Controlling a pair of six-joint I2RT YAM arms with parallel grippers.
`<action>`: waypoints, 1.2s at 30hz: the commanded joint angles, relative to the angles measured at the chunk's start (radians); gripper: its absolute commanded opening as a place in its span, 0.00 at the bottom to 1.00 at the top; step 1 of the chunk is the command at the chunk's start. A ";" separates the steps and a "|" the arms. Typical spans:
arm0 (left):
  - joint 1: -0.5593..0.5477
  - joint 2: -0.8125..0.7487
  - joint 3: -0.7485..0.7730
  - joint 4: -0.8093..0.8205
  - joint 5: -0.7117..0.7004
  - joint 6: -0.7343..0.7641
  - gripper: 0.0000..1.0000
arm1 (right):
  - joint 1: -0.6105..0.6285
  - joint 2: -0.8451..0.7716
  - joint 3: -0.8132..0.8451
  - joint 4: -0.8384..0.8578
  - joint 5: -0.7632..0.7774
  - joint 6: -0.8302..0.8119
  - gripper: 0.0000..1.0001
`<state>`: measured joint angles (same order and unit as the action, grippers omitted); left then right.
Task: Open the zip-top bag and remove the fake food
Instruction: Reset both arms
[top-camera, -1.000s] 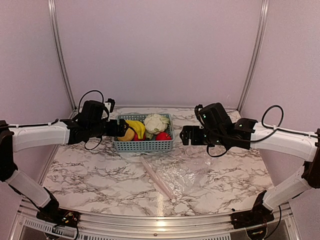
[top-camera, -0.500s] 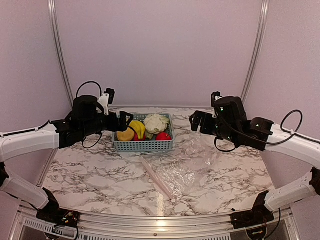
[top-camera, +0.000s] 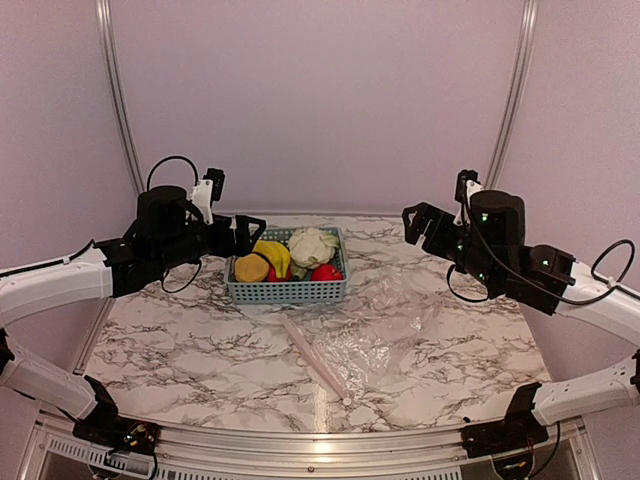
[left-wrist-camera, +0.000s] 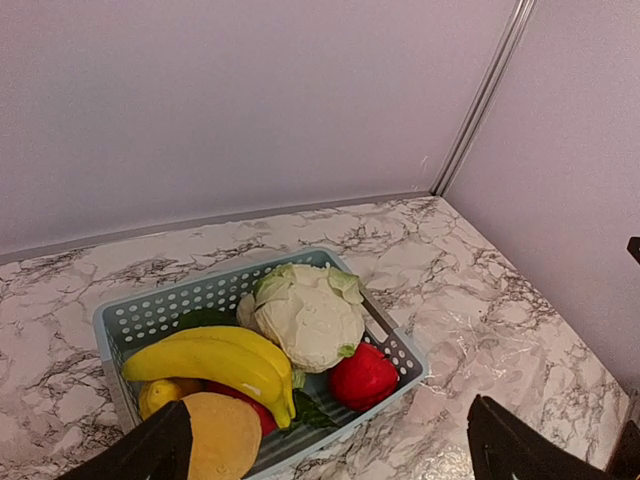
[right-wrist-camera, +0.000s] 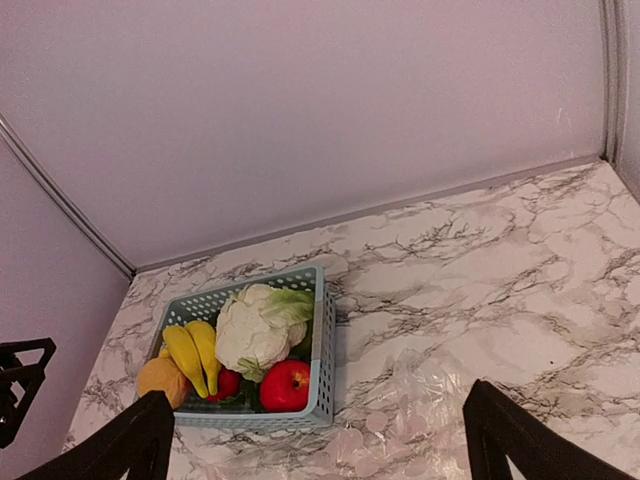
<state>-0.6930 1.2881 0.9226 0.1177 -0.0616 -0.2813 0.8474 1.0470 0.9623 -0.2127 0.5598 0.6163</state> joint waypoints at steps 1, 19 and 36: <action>-0.002 -0.023 0.009 0.015 0.008 0.008 0.99 | -0.005 -0.002 0.037 -0.011 0.020 -0.029 0.99; -0.001 -0.042 0.015 0.008 0.003 0.007 0.99 | -0.005 0.008 0.033 0.011 -0.058 -0.060 0.99; -0.001 -0.036 0.009 0.023 0.006 0.012 0.99 | -0.005 0.013 0.023 0.010 -0.055 -0.058 0.99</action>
<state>-0.6930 1.2690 0.9226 0.1226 -0.0605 -0.2806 0.8474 1.0508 0.9623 -0.2131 0.5064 0.5694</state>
